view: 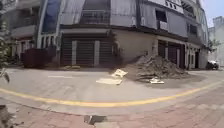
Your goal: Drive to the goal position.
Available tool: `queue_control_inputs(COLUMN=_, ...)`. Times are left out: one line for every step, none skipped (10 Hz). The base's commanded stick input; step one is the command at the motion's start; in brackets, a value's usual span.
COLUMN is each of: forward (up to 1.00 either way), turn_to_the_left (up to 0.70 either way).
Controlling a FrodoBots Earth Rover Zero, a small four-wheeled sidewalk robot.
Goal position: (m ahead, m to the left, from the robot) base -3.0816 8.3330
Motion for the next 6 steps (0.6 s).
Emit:
queue_control_inputs(forward=0.0, turn_to_the_left=0.0)
queue_control_inputs(forward=0.0, turn_to_the_left=0.0)
queue_control_inputs(forward=0.0, turn_to_the_left=0.0)
queue_control_inputs(forward=0.0, turn_to_the_left=0.0)
queue_control_inputs(forward=0.0, turn_to_the_left=0.06)
queue_control_inputs(forward=0.0, turn_to_the_left=0.64)
